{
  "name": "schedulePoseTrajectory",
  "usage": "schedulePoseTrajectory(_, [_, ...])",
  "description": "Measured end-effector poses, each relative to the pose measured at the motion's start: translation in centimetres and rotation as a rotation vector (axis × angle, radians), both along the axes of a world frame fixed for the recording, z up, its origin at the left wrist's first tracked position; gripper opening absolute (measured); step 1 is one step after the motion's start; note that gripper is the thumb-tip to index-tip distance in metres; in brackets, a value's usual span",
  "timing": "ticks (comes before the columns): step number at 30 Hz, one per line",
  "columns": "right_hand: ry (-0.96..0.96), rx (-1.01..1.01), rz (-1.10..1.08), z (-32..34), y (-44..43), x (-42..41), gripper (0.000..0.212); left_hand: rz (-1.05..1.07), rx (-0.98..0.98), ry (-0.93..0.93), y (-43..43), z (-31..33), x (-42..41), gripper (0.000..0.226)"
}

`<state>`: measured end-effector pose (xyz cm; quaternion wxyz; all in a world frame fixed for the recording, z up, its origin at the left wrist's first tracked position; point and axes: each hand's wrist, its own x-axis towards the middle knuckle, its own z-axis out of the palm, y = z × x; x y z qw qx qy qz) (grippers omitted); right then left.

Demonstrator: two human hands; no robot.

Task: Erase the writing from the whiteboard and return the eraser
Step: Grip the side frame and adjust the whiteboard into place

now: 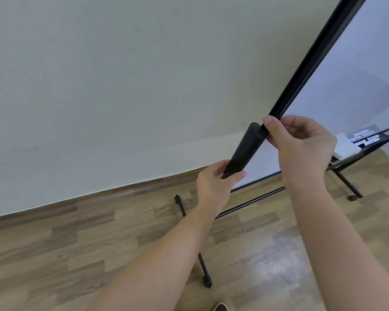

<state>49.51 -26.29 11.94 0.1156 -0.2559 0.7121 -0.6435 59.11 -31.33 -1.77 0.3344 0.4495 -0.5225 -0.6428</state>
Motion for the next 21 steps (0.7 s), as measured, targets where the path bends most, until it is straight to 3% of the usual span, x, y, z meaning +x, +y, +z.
schedulePoseTrajectory(21, [0.08,0.003,0.027,-0.2,-14.7,0.1,0.035,0.079,0.009,0.065,-13.4,0.4,0.4,0.037])
